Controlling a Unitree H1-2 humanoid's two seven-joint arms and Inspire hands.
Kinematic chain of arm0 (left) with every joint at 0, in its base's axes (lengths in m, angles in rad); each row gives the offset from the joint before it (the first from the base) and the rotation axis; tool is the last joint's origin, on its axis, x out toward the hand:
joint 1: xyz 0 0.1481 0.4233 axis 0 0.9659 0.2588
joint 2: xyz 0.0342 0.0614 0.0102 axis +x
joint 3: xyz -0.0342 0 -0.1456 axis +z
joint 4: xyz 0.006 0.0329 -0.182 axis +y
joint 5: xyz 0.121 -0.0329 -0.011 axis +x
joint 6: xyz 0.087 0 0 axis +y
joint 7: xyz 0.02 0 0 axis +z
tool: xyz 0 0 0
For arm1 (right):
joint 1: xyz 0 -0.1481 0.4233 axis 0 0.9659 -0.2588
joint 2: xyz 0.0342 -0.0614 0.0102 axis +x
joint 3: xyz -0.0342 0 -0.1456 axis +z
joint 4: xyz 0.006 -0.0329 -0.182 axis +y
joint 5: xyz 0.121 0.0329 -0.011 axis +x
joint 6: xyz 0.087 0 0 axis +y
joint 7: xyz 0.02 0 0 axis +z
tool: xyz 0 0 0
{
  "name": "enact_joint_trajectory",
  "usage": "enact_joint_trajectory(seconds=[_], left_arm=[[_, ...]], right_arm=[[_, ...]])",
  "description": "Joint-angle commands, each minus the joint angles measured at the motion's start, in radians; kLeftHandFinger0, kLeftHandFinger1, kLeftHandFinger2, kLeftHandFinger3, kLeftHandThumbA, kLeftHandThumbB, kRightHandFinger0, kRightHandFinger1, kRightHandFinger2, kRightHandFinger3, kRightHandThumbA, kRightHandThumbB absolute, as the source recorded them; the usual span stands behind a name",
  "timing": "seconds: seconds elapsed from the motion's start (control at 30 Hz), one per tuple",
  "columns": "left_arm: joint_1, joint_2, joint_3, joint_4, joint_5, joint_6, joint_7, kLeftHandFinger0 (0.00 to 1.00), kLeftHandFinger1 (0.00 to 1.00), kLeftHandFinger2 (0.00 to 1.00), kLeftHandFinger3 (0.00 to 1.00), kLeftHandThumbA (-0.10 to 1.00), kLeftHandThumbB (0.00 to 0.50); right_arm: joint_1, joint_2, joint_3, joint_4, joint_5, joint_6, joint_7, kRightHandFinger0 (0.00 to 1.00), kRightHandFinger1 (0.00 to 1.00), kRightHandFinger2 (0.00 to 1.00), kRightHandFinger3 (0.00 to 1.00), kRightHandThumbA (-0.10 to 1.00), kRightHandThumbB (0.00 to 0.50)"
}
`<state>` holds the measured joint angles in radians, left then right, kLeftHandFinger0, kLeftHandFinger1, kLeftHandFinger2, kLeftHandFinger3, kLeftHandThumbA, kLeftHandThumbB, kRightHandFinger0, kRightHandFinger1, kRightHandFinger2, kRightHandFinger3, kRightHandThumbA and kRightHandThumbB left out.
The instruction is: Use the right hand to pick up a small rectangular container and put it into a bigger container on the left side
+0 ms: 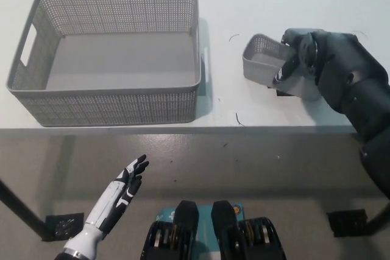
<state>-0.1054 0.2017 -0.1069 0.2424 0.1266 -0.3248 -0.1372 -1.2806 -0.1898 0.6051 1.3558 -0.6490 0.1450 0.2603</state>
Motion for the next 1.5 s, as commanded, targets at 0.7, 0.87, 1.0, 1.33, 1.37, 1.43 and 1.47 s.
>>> enact_joint_trajectory(seconds=[0.7, 0.87, 1.0, 1.33, 1.37, 1.43, 1.47], left_arm=[[-0.031, 0.021, 0.004, -0.031, -0.001, -0.017, -0.011, 1.0, 1.0, 1.0, 1.0, 1.0, 0.321], [-0.029, 0.019, 0.002, -0.024, -0.001, -0.024, -0.009, 1.0, 1.0, 1.0, 1.0, 1.0, 0.312], [-0.023, 0.021, 0.001, -0.038, -0.005, -0.014, -0.015, 1.0, 1.0, 1.0, 1.0, 1.0, 0.309], [-0.031, 0.025, -0.01, -0.039, 0.006, -0.012, -0.02, 1.0, 1.0, 1.0, 1.0, 1.0, 0.313], [-0.031, 0.025, -0.012, -0.04, 0.005, -0.01, -0.022, 1.0, 1.0, 1.0, 1.0, 1.0, 0.311], [-0.032, 0.024, -0.014, -0.04, 0.008, -0.013, -0.021, 1.0, 1.0, 1.0, 1.0, 1.0, 0.307], [-0.032, 0.024, -0.015, -0.042, 0.011, -0.011, -0.02, 1.0, 1.0, 1.0, 1.0, 1.0, 0.312]], right_arm=[[-0.261, -0.103, -0.224, -0.471, 0.034, -0.189, -0.287, 0.0, 0.43, 0.81, 0.76, -0.1, 0.168], [-0.302, -0.045, -0.194, -0.492, 0.003, -0.162, -0.267, 0.03, 0.52, 0.9, 1.0, -0.1, 0.169], [-0.331, 0.009, -0.183, -0.461, 0.003, -0.16, -0.268, 0.06, 0.55, 0.9, 1.0, -0.1, 0.174], [-0.407, 0.228, -0.179, -0.192, 0.03, -0.219, -0.388, 0.02, 0.47, 0.85, 0.7, -0.1, 0.227], [-0.414, 0.252, -0.181, -0.161, 0.035, -0.214, -0.387, 0.03, 0.49, 0.86, 0.76, -0.1, 0.225], [-0.424, 0.294, -0.179, -0.1, 0.039, -0.222, -0.398, 0.02, 0.44, 0.8, 0.7, -0.1, 0.24], [-0.428, 0.309, -0.178, -0.078, 0.04, -0.223, -0.404, 0.0, 0.37, 0.72, 0.62, -0.1, 0.258]])
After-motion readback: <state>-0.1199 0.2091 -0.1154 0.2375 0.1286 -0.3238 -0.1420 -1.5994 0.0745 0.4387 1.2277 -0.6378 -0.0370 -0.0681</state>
